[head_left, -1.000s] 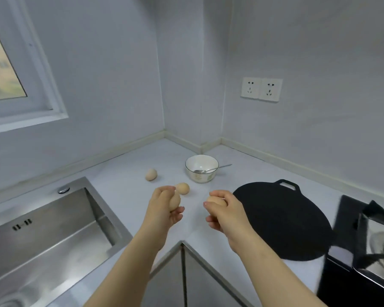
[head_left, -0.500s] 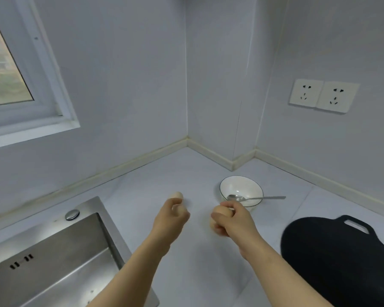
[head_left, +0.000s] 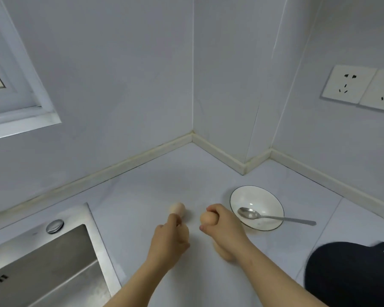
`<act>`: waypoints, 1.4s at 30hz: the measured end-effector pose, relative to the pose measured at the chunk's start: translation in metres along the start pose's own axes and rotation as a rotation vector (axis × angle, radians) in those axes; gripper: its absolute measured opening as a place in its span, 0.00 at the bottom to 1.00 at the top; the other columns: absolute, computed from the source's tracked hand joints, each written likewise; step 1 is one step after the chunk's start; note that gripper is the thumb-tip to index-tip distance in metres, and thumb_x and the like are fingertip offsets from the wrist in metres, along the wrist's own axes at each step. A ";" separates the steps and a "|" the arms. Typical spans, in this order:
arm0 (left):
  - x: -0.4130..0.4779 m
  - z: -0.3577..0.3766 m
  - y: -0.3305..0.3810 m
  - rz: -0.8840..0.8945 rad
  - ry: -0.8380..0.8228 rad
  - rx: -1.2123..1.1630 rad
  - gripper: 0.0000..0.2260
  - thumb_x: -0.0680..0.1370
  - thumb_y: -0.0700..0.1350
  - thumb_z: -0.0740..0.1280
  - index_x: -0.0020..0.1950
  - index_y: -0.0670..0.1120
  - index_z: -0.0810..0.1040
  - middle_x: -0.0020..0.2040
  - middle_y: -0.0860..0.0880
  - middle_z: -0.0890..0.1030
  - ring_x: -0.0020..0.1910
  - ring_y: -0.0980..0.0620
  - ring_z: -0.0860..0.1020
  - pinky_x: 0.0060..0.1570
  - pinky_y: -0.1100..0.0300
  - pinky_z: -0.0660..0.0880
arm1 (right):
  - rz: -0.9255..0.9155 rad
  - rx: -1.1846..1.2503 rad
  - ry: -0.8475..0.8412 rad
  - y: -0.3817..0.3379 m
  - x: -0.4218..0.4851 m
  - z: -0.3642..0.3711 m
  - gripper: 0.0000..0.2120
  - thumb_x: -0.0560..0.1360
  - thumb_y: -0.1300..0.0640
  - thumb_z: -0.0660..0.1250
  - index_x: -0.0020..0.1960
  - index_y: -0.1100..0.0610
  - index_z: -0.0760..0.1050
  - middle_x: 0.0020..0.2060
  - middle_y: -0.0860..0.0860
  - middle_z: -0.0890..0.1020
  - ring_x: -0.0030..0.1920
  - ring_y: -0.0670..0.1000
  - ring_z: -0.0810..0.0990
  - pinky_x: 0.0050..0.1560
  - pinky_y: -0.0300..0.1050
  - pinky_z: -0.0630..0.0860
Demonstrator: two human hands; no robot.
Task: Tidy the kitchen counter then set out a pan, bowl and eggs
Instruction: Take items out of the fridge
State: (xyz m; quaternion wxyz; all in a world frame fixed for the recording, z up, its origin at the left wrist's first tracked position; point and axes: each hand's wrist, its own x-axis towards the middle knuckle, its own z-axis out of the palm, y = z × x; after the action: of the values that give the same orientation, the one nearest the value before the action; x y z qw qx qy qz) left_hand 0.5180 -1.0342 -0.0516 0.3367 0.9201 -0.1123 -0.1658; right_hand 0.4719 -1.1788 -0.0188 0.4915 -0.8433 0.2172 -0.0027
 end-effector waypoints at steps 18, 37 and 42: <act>0.031 0.016 -0.005 0.281 -0.014 0.258 0.18 0.73 0.42 0.65 0.63 0.46 0.73 0.60 0.51 0.75 0.57 0.51 0.73 0.45 0.67 0.64 | 0.034 -0.278 -0.068 0.031 0.054 0.014 0.19 0.71 0.62 0.66 0.62 0.56 0.70 0.57 0.52 0.76 0.56 0.53 0.76 0.51 0.41 0.71; 0.009 -0.002 -0.002 0.250 0.089 0.153 0.25 0.74 0.50 0.69 0.69 0.51 0.67 0.69 0.55 0.67 0.67 0.54 0.65 0.58 0.70 0.61 | -0.026 -0.205 -0.089 -0.001 0.035 0.005 0.22 0.73 0.55 0.66 0.66 0.53 0.66 0.63 0.51 0.71 0.61 0.50 0.72 0.56 0.41 0.69; 0.001 -0.020 0.011 0.253 0.146 0.063 0.22 0.74 0.48 0.69 0.67 0.52 0.69 0.66 0.54 0.71 0.63 0.55 0.69 0.55 0.70 0.62 | -0.056 -0.084 -0.045 -0.013 0.022 -0.004 0.20 0.75 0.54 0.65 0.66 0.51 0.68 0.65 0.49 0.70 0.58 0.47 0.72 0.50 0.36 0.66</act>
State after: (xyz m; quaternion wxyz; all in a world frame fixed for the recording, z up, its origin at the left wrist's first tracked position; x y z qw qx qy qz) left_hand 0.5257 -1.0309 -0.0301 0.3331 0.9183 -0.2076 -0.0512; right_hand 0.4956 -1.1848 -0.0108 0.4602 -0.8688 0.1823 0.0118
